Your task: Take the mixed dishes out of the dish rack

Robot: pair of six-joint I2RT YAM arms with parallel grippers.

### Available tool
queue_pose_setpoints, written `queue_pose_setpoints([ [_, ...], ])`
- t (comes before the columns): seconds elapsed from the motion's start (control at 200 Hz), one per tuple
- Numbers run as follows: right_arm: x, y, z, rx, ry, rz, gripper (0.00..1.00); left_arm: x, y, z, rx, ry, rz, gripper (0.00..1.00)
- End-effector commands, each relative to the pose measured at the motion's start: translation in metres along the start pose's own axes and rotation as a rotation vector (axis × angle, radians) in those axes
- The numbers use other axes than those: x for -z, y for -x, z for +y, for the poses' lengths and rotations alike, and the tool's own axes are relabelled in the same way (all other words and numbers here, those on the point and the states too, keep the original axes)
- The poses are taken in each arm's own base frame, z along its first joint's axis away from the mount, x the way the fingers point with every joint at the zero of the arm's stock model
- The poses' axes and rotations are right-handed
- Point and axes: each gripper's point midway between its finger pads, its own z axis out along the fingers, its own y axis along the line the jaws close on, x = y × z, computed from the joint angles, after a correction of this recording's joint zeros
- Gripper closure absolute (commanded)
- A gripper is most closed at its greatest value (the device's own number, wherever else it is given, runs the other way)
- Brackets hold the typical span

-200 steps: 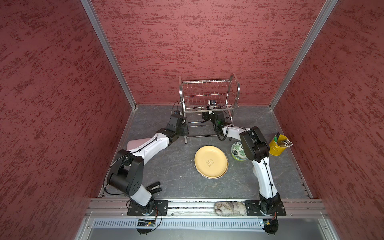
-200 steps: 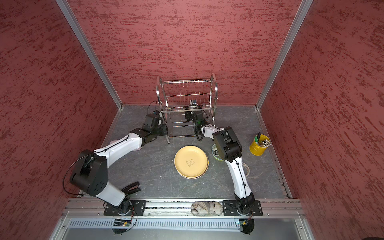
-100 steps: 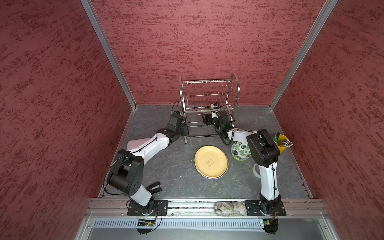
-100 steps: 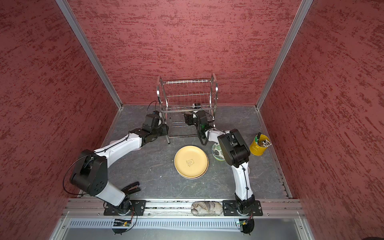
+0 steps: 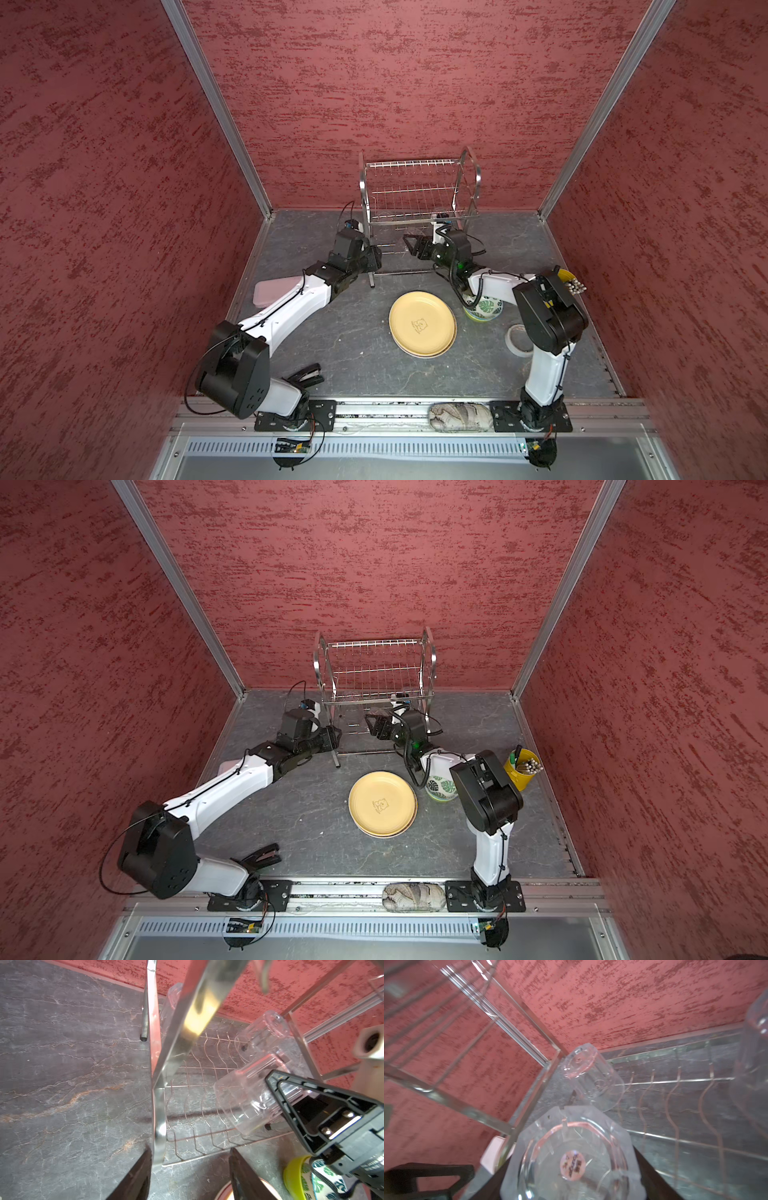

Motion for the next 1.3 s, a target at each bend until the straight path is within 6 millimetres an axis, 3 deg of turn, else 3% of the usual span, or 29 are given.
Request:
queue_pose_setpoints([
  [0.0, 0.016, 0.030, 0.048, -0.060, 0.157, -0.083, 0.49, 0.014, 0.001, -0.008, 0.015, -0.025, -0.033, 0.38],
  [0.326, 0.033, 0.023, 0.074, -0.168, 0.260, -0.059, 0.50, 0.052, -0.016, -0.038, 0.076, -0.156, -0.076, 0.32],
  [0.426, 0.038, 0.020, 0.079, -0.185, 0.277, -0.053, 0.50, 0.056, -0.025, -0.047, 0.082, -0.188, -0.070, 0.29],
  [0.651, 0.052, 0.010, 0.087, -0.252, 0.318, -0.038, 0.50, 0.063, -0.035, -0.074, 0.088, -0.287, -0.071, 0.11],
  [0.762, 0.060, 0.006, 0.093, -0.280, 0.341, -0.033, 0.50, 0.065, -0.040, -0.088, 0.093, -0.338, -0.073, 0.09],
  [0.872, 0.069, 0.003, 0.100, -0.316, 0.370, -0.027, 0.50, 0.064, -0.044, -0.097, 0.099, -0.370, -0.072, 0.11],
  [1.293, 0.096, -0.002, 0.124, -0.420, 0.463, -0.025, 0.50, 0.079, -0.036, -0.126, 0.120, -0.502, -0.117, 0.35],
])
